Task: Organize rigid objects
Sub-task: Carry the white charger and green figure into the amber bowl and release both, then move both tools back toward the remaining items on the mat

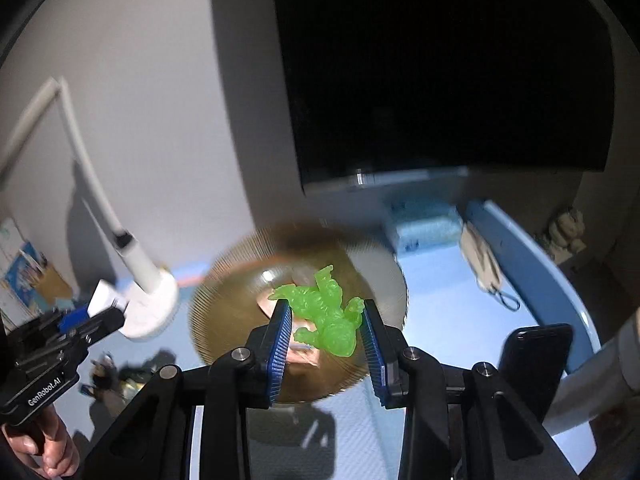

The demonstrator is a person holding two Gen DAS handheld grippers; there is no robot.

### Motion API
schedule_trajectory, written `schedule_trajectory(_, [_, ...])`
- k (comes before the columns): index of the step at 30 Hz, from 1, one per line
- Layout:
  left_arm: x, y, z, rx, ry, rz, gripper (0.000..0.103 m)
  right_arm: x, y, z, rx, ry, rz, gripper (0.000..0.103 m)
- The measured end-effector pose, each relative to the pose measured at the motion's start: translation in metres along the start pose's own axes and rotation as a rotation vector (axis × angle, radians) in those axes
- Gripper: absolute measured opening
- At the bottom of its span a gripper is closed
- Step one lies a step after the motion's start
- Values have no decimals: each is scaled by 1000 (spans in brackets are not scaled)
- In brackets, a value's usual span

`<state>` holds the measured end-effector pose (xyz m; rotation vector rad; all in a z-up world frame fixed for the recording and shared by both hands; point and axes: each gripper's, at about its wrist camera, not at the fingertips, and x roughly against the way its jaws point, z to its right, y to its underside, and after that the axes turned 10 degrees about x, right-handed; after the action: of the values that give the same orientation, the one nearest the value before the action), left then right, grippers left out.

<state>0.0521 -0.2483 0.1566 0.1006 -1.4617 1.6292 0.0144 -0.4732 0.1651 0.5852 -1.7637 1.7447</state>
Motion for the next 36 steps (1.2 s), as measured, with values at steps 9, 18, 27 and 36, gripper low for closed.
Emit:
schedule_trajectory(9, [-95,24,12,-7,-44,-179,24,-73,27,7,41,-32,-216,34])
schedule_trajectory(18, [-46,13,-7,56,-56,-46,77,-52,29,26,-26,31,-146,57])
schedule_trajectory(27, [79,45,-82,184,-131,85,77,-3,36,-11,-1,-56,-78,57])
schedule_trajectory(36, [147,120,-183,376,-319,100,85,-3,76,-128,131,-251,-97,60])
